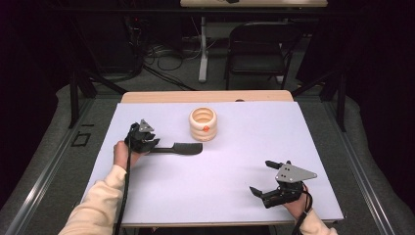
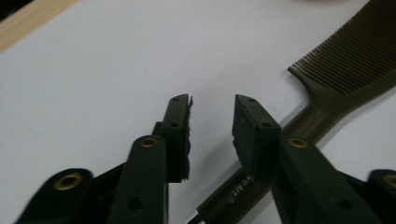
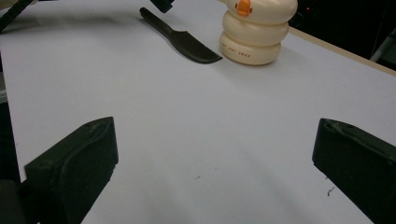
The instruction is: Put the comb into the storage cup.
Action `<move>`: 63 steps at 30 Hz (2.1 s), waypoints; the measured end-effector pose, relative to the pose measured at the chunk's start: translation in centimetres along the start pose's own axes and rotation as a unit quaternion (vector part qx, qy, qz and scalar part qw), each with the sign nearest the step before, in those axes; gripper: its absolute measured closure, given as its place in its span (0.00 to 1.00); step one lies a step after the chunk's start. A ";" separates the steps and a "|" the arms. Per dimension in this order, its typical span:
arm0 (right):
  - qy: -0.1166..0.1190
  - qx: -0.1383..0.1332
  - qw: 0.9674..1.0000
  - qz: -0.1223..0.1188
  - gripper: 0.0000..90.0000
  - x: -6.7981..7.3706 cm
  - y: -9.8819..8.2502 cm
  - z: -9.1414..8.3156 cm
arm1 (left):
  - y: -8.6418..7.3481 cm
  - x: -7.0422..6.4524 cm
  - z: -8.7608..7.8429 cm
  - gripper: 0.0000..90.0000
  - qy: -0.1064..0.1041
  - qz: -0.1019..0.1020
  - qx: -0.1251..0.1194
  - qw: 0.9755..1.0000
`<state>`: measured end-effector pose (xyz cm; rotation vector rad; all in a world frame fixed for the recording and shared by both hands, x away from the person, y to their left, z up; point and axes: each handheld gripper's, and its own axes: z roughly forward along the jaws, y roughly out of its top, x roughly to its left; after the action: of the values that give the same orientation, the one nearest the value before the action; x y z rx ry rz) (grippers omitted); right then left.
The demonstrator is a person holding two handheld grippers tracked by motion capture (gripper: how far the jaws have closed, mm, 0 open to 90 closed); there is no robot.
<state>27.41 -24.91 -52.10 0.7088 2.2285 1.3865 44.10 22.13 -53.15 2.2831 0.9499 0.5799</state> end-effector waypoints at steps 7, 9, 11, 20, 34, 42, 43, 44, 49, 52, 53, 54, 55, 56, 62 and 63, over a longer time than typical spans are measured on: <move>0.003 0.002 1.000 0.003 0.00 -0.1 0.0 0.1 | 0.5 0.1 -0.3 0.47 -0.017 0.007 -0.004 1.000; 0.003 0.003 1.000 0.004 0.00 0.0 0.0 0.1 | 0.7 0.2 -0.5 0.37 -0.019 0.006 -0.011 1.000; 0.004 0.002 1.000 0.006 0.00 0.0 0.0 0.1 | 1.0 0.1 -0.9 0.32 -0.024 0.008 -0.022 0.999; 0.007 0.003 1.000 0.010 0.00 -0.2 0.1 0.2 | 1.2 0.4 -1.8 0.12 -0.035 0.029 -0.028 0.999; 0.008 0.003 1.000 0.009 0.00 -0.2 0.1 0.2 | 1.7 -0.3 -3.2 0.00 -0.025 0.104 -0.004 0.994; 0.009 0.002 1.000 0.009 0.00 -0.1 0.1 0.2 | 2.0 -0.9 -3.4 0.00 -0.036 0.146 0.020 0.988; 0.009 0.002 1.000 0.009 0.00 -0.1 0.1 0.2 | 2.1 -1.1 -3.4 0.00 -0.034 0.151 0.026 0.988; 0.009 0.002 1.000 0.010 0.00 -0.1 0.1 0.2 | 2.2 -1.2 -3.4 0.00 -0.036 0.157 0.031 0.987; 0.009 0.001 1.000 0.009 0.00 -0.1 0.2 0.2 | 2.4 -1.5 -3.2 0.00 -0.040 0.176 0.046 0.983; 0.010 0.002 1.000 0.010 0.00 0.0 0.2 0.2 | 2.5 -1.8 -3.1 0.00 -0.043 0.188 0.052 0.980; 0.011 0.002 1.000 0.010 0.00 -0.1 0.2 0.3 | 2.6 -1.8 -3.1 0.00 -0.043 0.193 0.053 0.979; 0.011 0.002 1.000 0.010 0.00 -0.1 0.2 0.3 | 2.6 -1.9 -3.0 0.00 -0.045 0.200 0.057 0.977; 0.011 0.003 1.000 0.010 0.00 -0.1 0.2 0.3 | 2.7 -2.0 -3.0 0.00 -0.046 0.206 0.061 0.975; 0.011 0.003 1.000 0.011 0.00 -0.1 0.2 0.3 | 2.8 -2.1 -2.9 0.00 -0.046 0.211 0.065 0.974; 0.012 0.002 1.000 0.012 0.00 -0.1 0.2 0.3 | 3.0 -2.6 -2.0 0.00 -0.065 0.226 0.081 0.969; 0.013 0.004 1.000 0.012 0.00 -0.2 0.1 0.4 | 3.1 -2.7 -1.8 0.00 -0.066 0.231 0.084 0.967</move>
<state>27.84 -24.70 -52.13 0.7268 2.2539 1.4083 42.77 19.06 -50.21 2.6783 0.4116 0.5420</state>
